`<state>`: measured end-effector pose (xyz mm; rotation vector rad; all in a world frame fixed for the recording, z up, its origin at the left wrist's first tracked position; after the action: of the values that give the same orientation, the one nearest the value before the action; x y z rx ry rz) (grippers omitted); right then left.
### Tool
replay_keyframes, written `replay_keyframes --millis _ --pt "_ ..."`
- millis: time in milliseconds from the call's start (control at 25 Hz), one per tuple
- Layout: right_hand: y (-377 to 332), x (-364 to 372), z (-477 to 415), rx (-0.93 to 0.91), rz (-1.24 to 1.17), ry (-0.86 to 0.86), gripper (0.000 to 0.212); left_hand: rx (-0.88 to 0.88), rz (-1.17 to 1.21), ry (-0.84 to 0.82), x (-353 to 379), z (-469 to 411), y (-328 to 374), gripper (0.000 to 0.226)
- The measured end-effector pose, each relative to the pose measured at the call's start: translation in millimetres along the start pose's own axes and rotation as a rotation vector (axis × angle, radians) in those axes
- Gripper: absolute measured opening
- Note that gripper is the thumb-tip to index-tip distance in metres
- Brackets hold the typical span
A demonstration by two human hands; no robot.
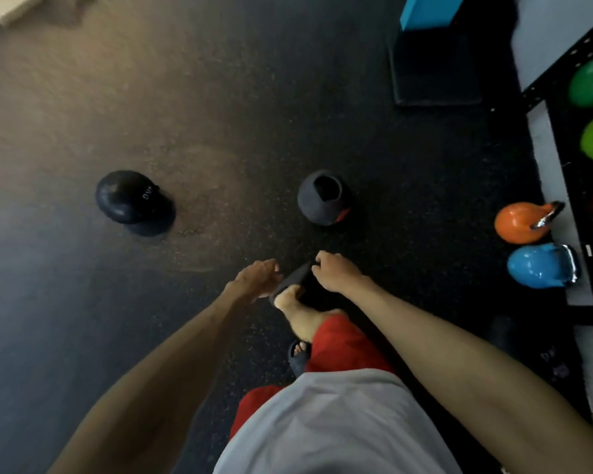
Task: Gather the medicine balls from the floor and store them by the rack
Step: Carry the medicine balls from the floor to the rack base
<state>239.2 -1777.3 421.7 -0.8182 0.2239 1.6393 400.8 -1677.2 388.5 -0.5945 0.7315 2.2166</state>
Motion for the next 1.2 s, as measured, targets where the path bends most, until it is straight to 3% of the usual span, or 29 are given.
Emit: replay_keyframes --millis 160,600,760,920,1200 --pt "-33.9 -18.5 -71.0 0.015 -0.074 0.006 0.038 0.016 -0.072 -0.040 -58.3 -59.2 -6.7 0.036" --pt "-51.7 -74.4 -197.7 0.332 -0.451 0.031 0.038 0.143 -0.431 -0.251 -183.3 -231.0 29.4 0.036" --pt "-35.9 -71.5 -246.2 0.459 -0.635 0.052 0.036 0.187 -0.465 -0.400 -187.5 -322.8 54.3 0.054" --pt "-18.7 -55.9 -320.1 0.629 -0.828 0.093 0.037 0.227 -0.543 -0.518 -179.9 -410.6 82.6 0.037" --pt "6.5 -16.7 -480.8 0.889 -1.033 0.194 0.061 0.394 -0.811 -0.570 -142.2 -579.7 89.1 0.041"
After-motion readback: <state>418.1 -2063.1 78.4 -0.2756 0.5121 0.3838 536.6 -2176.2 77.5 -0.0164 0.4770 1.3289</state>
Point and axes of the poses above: each hand's wrist, its own z-axis away from the middle knuckle, its own x-axis out of the palm, y = z × x, the point moved 3 cm from there along -z, towards the middle knuckle
